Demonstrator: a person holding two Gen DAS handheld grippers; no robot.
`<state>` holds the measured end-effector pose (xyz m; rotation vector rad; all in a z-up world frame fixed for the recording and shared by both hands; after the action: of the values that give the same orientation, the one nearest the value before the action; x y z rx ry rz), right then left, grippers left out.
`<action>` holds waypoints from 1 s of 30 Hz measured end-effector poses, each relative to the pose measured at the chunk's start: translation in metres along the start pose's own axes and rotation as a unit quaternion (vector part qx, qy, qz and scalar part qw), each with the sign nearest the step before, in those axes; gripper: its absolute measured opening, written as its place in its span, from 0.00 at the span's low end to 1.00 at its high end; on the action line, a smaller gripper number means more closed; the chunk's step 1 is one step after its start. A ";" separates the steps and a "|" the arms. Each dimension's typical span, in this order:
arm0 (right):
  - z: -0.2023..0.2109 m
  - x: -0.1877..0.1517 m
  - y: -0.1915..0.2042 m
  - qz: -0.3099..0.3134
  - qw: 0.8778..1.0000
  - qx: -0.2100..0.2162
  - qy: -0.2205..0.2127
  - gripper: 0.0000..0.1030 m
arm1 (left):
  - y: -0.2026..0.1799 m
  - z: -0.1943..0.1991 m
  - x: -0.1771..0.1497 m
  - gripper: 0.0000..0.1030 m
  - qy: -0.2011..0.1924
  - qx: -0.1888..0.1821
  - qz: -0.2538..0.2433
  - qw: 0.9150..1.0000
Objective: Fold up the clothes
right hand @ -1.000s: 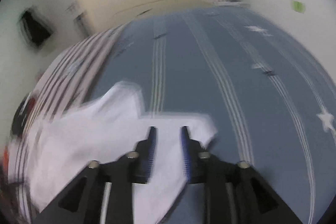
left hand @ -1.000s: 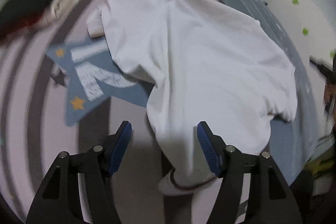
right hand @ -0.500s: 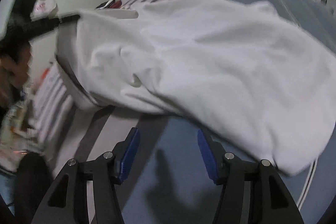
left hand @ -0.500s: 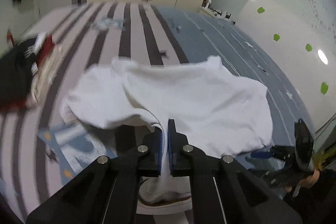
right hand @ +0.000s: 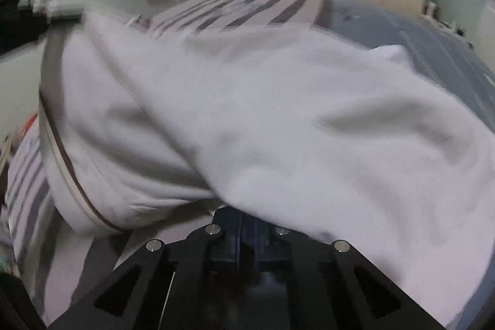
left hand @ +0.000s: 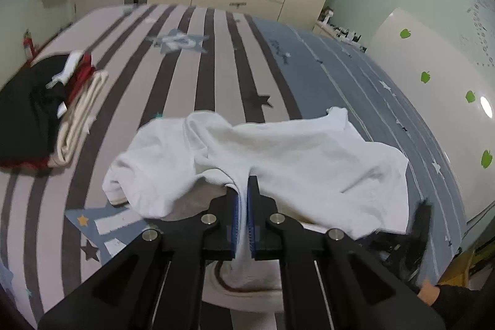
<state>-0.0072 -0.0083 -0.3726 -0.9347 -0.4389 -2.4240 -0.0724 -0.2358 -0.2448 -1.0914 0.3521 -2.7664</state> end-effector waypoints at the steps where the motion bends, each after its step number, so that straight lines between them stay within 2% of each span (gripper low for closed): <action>1: 0.012 0.008 -0.013 -0.001 1.000 -0.008 -0.011 0.04 | 0.003 -0.004 -0.002 0.12 0.005 0.001 0.003 1.000; 2: 0.023 0.016 -0.027 -0.003 1.000 -0.019 -0.019 0.04 | 0.006 -0.008 -0.004 0.22 0.009 0.002 0.006 1.000; 4: 0.047 0.032 -0.056 -0.011 0.999 -0.038 -0.035 0.04 | 0.014 -0.011 -0.009 0.35 0.000 0.007 0.012 1.000; 8: 0.087 0.059 -0.116 -0.027 0.995 -0.076 -0.054 0.04 | 0.031 -0.016 -0.024 0.45 -0.021 0.049 -0.004 0.999; 12: 0.096 0.070 -0.146 -0.022 0.994 -0.091 -0.047 0.04 | 0.029 -0.030 -0.061 0.46 0.007 0.059 -0.069 0.996; 14: 0.096 0.070 -0.151 -0.023 0.995 -0.084 -0.041 0.04 | 0.016 -0.037 -0.081 0.46 0.019 0.048 -0.113 0.992; 17: 0.089 0.067 -0.151 -0.019 0.996 -0.077 -0.040 0.05 | -0.011 -0.049 -0.107 0.46 0.030 0.030 -0.176 0.983; 20: 0.089 0.057 -0.146 -0.025 0.997 -0.061 -0.042 0.05 | -0.050 -0.062 -0.123 0.46 0.023 0.018 -0.242 0.970; 22: 0.092 0.048 -0.143 -0.029 0.997 -0.054 -0.040 0.05 | -0.065 -0.075 -0.128 0.46 0.025 0.018 -0.261 0.965; 24: 0.098 0.039 -0.139 -0.030 0.998 -0.045 -0.035 0.09 | -0.066 -0.089 -0.127 0.46 0.035 0.021 -0.252 0.967; 25: 0.100 0.033 -0.137 -0.027 0.998 -0.040 -0.031 0.13 | -0.065 -0.096 -0.126 0.46 0.040 0.022 -0.247 0.968; 27: 0.105 0.021 -0.133 -0.023 0.999 -0.031 -0.022 0.33 | -0.063 -0.099 -0.118 0.13 0.037 0.022 -0.232 0.972; 28: 0.108 0.013 -0.131 -0.013 0.999 -0.031 -0.017 0.35 | -0.061 -0.092 -0.110 0.02 0.025 0.019 -0.221 0.975; 30: 0.110 -0.004 -0.127 0.012 0.999 -0.039 -0.005 0.42 | -0.056 -0.078 -0.093 0.02 0.002 0.013 -0.201 0.980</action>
<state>-0.0169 0.1478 -0.3113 -0.9796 -0.3378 -2.4309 -0.0613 -0.1491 -0.3453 -1.2720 0.1009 -3.1073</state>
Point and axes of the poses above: each gripper's, at about its wrist camera, not at the fingertips, and z roughly against the way its jaws point, y to its left, x to its top, the point moved 8 cm from there along -z, roughly the way its jaws point, and after that the axes turned 4 degrees about -y, right-handed, at the moved point
